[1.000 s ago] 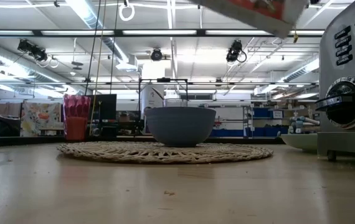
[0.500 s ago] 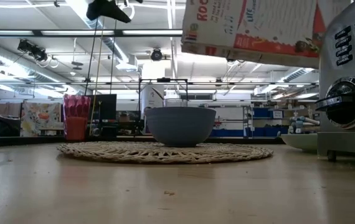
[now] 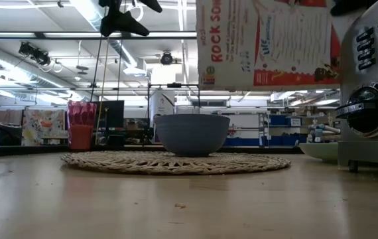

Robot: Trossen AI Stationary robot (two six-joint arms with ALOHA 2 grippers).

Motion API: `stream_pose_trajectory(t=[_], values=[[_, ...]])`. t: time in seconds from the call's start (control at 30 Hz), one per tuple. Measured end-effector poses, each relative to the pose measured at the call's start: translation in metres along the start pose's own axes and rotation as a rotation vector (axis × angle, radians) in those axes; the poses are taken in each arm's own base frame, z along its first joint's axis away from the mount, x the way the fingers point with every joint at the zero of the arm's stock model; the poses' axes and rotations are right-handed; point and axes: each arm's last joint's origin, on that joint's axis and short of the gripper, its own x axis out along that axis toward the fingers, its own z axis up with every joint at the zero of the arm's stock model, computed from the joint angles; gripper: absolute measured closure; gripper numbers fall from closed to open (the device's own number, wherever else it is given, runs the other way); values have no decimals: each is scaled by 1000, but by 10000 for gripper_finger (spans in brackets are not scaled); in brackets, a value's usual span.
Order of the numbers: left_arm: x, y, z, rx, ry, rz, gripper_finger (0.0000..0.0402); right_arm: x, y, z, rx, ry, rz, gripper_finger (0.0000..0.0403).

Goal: Arrange a breakfast setting
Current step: Pour the cereal from the white cereal box into the blue bowl

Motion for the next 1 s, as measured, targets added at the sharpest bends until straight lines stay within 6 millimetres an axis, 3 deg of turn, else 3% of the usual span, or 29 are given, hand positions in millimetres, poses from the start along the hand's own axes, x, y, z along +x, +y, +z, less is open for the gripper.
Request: stream_pose_trajectory(t=[0.47,1.0], values=[[-2,-8,-14,43,55,-24,100,29,2,9,-127,100,8,159],[-2,-6,-17,56,86,-2,100,37,1,30,-312,159,32,159]])
